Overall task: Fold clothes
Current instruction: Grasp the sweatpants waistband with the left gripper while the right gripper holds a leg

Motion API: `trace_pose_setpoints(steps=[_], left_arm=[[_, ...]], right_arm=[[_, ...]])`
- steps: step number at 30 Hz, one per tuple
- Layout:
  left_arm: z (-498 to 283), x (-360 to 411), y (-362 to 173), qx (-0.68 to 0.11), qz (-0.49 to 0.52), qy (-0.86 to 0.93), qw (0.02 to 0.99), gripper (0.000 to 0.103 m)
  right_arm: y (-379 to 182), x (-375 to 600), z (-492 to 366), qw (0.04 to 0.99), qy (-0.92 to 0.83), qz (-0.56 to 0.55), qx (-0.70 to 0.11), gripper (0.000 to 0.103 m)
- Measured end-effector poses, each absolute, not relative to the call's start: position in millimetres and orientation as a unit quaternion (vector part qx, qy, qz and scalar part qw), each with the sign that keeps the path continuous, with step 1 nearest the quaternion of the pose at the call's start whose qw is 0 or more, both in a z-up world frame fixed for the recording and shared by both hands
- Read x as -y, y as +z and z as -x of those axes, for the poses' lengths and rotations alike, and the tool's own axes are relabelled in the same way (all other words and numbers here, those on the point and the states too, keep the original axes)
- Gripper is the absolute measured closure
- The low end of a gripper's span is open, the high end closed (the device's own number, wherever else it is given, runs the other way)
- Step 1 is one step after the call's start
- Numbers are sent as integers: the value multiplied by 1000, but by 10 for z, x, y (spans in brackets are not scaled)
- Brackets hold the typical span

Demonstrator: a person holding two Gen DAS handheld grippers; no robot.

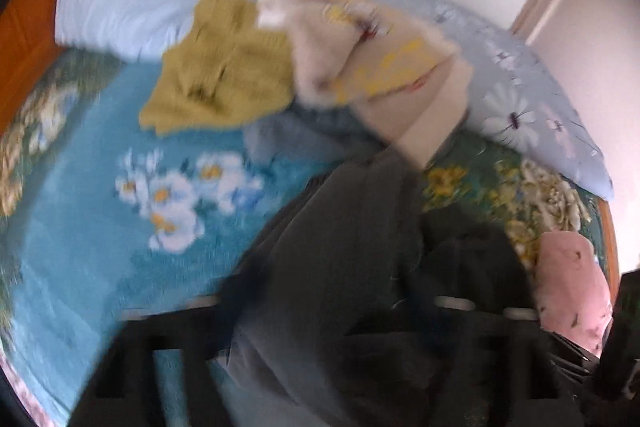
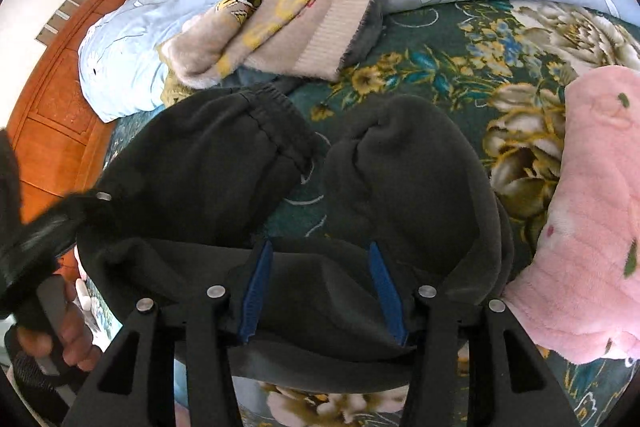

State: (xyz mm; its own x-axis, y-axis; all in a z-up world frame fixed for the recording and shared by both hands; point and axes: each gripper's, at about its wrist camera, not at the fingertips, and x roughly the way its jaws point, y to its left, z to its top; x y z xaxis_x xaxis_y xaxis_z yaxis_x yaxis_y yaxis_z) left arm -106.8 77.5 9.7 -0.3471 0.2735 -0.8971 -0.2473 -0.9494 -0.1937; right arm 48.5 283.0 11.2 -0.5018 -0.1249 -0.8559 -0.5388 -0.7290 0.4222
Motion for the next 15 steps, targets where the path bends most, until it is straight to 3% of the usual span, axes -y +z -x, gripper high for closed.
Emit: trace_pose_setpoints(steps=[1, 3, 7, 12, 15], left_arm=[[1080, -684, 49, 28, 555, 818, 146, 88], [1090, -502, -11, 65, 560, 815, 134, 93], [1117, -343, 166, 106, 540, 821, 155, 94], [999, -10, 828, 260, 399, 824, 307, 95], [895, 537, 626, 322, 377, 824, 274, 94]], right_arm=[[83, -2845, -481, 128, 795, 483, -344, 51], [26, -2858, -473, 124, 791, 486, -350, 51], [-46, -2868, -447, 123, 788, 485, -358, 51], [95, -2845, -469, 122, 806, 444, -371, 51], [155, -2718, -464, 102, 816, 437, -364, 47]])
